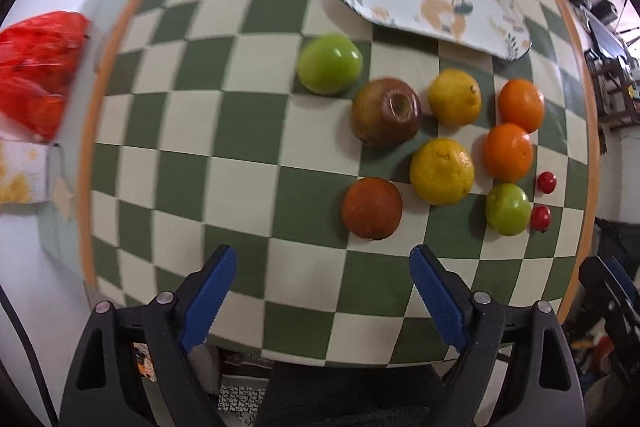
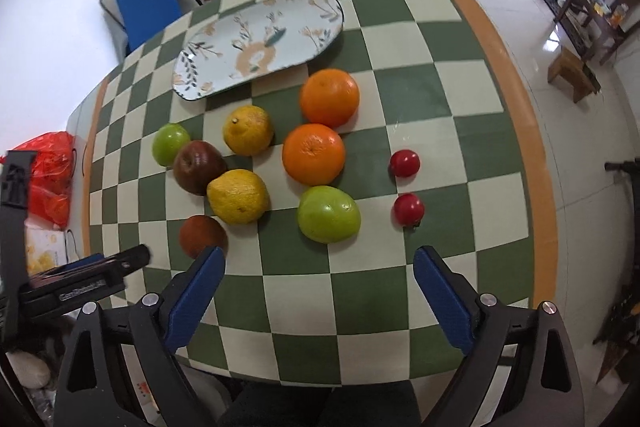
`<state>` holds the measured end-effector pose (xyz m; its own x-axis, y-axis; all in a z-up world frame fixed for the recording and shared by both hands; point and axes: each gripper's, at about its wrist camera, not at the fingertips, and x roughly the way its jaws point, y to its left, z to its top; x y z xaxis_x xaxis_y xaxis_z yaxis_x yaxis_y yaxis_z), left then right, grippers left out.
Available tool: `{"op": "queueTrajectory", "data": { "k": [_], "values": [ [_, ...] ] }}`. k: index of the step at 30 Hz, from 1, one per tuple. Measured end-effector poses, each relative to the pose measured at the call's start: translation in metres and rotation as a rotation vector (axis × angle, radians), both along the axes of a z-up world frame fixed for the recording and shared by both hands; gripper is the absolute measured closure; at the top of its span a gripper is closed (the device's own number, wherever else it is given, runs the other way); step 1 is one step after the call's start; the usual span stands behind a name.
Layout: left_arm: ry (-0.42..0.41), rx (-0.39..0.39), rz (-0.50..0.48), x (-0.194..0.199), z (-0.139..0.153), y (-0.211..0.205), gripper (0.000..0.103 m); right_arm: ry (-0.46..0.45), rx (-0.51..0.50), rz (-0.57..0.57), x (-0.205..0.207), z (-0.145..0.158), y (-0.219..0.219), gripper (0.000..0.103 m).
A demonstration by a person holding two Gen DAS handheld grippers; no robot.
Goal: Organize fruits
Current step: 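Grasp the dark blood orange with the left tool while the right tool grasps a yellow citrus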
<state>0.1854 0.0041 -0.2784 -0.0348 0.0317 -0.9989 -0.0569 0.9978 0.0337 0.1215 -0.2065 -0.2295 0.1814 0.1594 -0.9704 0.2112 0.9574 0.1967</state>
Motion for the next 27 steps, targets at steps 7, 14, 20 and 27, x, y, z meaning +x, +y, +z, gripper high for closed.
{"op": "queueTrajectory", "data": {
  "k": [7, 14, 20, 27],
  "values": [
    [0.140, -0.110, -0.023, 0.026, -0.077, -0.008, 0.034, 0.086, 0.026, -0.051, 0.011, -0.031, 0.010, 0.010],
    [0.102, -0.135, -0.106, 0.024, -0.084, -0.018, 0.053, 0.110, 0.059, -0.024, 0.036, -0.044, 0.039, 0.010],
    [0.089, -0.099, -0.055, 0.018, -0.081, 0.028, 0.053, 0.144, 0.074, 0.049, 0.069, -0.073, 0.077, 0.020],
    [0.086, -0.126, -0.028, 0.016, -0.092, 0.034, 0.053, 0.249, 0.057, 0.126, 0.094, -0.112, 0.110, 0.028]
  ]
}}
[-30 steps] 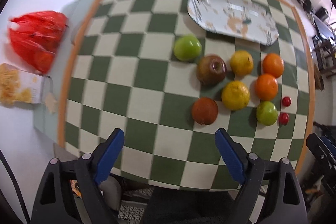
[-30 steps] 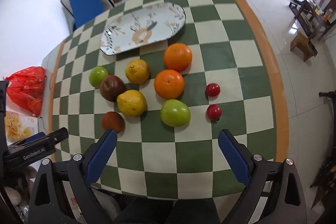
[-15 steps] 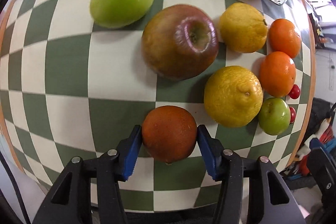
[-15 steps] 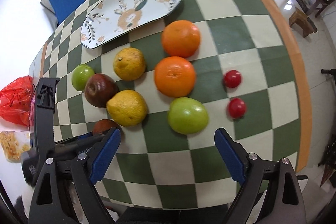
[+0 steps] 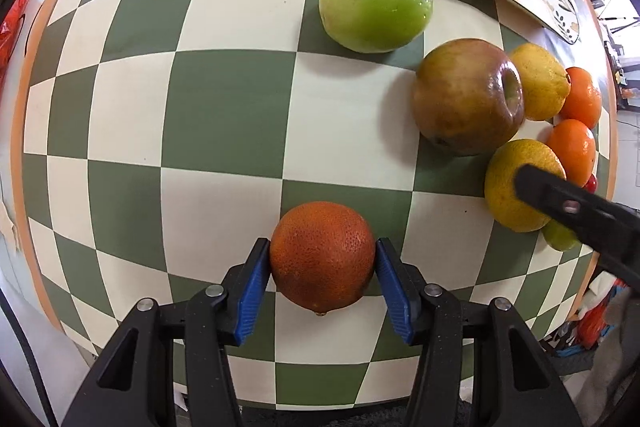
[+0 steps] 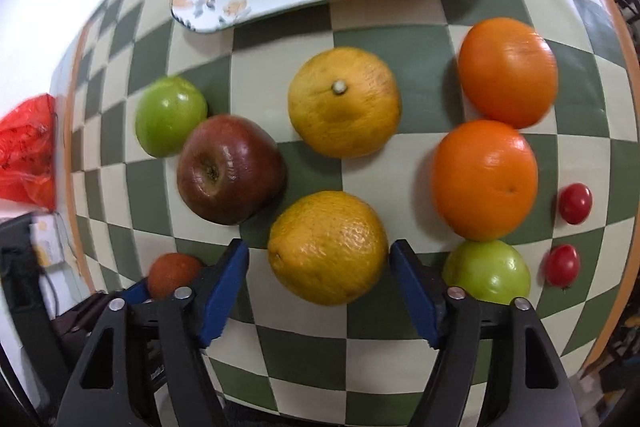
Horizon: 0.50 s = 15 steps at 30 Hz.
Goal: Organize fruits
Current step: 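Grasp the dark blood orange with the left tool while the right tool grasps a yellow citrus, then carry both fruits onto the floral plate and open both tools to release them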
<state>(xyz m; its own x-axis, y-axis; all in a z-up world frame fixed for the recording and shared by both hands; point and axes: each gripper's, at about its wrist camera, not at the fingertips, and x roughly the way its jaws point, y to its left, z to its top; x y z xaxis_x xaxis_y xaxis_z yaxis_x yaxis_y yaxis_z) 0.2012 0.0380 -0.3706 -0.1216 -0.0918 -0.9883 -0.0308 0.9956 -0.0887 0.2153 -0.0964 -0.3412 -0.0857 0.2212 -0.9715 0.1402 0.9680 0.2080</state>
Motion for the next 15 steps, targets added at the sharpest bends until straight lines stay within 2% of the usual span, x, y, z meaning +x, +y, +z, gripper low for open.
{"op": "queueTrajectory", "data": {
  "k": [3, 9, 15],
  "values": [
    [-0.002, -0.016, -0.003, -0.003, 0.000, 0.003, 0.053, 0.028, -0.034, 0.022, 0.001, -0.011, 0.004, 0.036],
    [-0.020, -0.023, -0.026, -0.002, 0.006, 0.018, 0.054, 0.011, -0.039, 0.025, -0.005, -0.012, 0.004, 0.037],
    [-0.063, -0.031, -0.019, -0.001, 0.042, 0.022, 0.054, -0.011, 0.061, -0.001, -0.024, 0.007, 0.000, 0.037]
  ]
}}
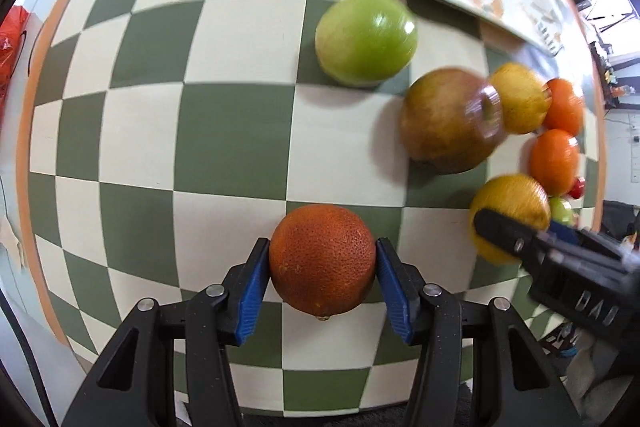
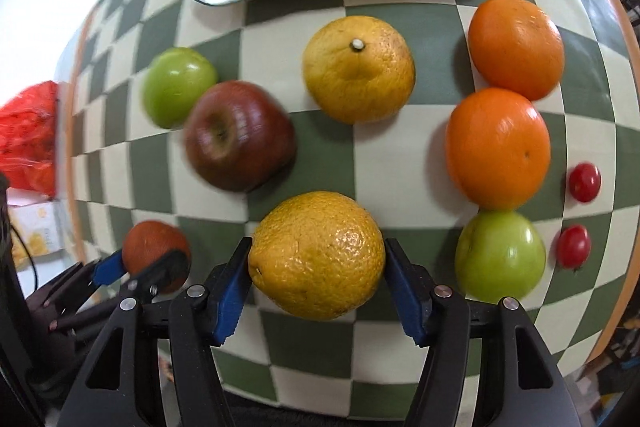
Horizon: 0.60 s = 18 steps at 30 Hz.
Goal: Organize fruits
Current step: 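Carry both fruits onto the floral plate and open both tools to release them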
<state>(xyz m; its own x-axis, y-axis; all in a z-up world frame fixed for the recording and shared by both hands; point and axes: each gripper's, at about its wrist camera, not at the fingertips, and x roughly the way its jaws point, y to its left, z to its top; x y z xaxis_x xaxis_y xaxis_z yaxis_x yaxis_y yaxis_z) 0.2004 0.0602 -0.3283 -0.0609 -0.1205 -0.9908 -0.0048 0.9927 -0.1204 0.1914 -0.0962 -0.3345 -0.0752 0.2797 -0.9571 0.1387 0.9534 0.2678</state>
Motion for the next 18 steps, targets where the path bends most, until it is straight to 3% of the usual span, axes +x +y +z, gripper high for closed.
{"op": "queueTrajectory", "data": {
  "k": [6, 10, 13, 18],
  "values": [
    [-0.080, -0.102, 0.014, 0.034, 0.083, 0.008, 0.054, -0.110, 0.132, -0.059, 0.011, 0.059, -0.031, 0.037],
    [-0.145, -0.141, 0.024, 0.091, 0.111, -0.020, 0.054, -0.216, 0.134, -0.082, 0.068, 0.088, -0.062, 0.037],
    [-0.177, -0.117, 0.013, 0.146, 0.104, -0.055, 0.053, -0.250, 0.090, -0.081, 0.128, 0.080, -0.071, 0.037],
    [-0.071, -0.149, 0.088, 0.242, 0.050, -0.067, 0.053, -0.231, 0.035, -0.027, 0.212, 0.045, -0.077, 0.037]
  ]
}}
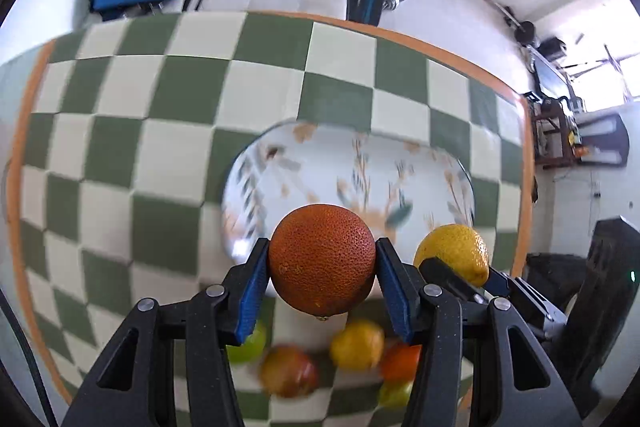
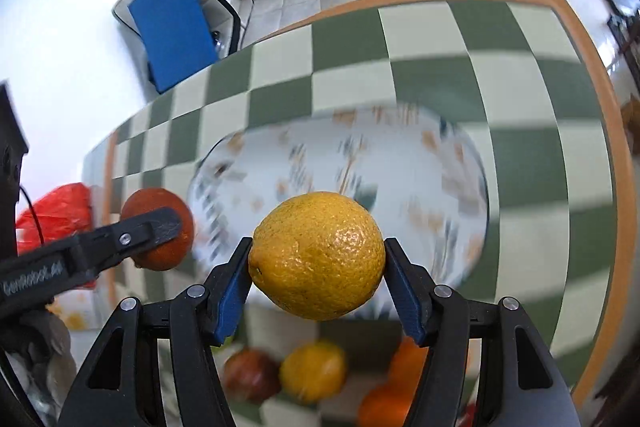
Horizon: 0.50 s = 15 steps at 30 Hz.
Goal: Organize fruits
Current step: 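Carry both fruits onto the floral plate and open both tools to release them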
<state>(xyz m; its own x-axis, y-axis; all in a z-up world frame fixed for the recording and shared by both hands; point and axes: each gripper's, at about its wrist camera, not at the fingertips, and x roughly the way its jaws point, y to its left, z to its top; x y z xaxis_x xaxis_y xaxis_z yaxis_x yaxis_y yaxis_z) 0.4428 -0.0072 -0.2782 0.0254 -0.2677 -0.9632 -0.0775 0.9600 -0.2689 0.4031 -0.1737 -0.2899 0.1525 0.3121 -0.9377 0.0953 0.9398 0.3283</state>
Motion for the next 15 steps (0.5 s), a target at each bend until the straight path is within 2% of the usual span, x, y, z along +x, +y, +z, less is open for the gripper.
{"op": "queueTrajectory", "data": {
  "k": [4, 7, 10, 15],
  "values": [
    [0.096, -0.057, 0.055, 0.041, -0.041, -0.006, 0.053, 0.033, -0.009, 0.054, 0.036, -0.029, -0.003, 0.037],
    [0.136, -0.078, 0.058, 0.057, -0.058, -0.012, 0.053, 0.058, -0.023, 0.085, 0.052, -0.046, -0.002, 0.037],
    [0.168, -0.081, 0.053, 0.061, -0.065, -0.017, 0.053, 0.093, -0.020, 0.107, 0.064, -0.057, -0.005, 0.037],
    [0.199, -0.071, 0.044, 0.059, -0.069, -0.022, 0.053, 0.095, -0.025, 0.140, 0.069, -0.057, -0.007, 0.036]
  ]
}}
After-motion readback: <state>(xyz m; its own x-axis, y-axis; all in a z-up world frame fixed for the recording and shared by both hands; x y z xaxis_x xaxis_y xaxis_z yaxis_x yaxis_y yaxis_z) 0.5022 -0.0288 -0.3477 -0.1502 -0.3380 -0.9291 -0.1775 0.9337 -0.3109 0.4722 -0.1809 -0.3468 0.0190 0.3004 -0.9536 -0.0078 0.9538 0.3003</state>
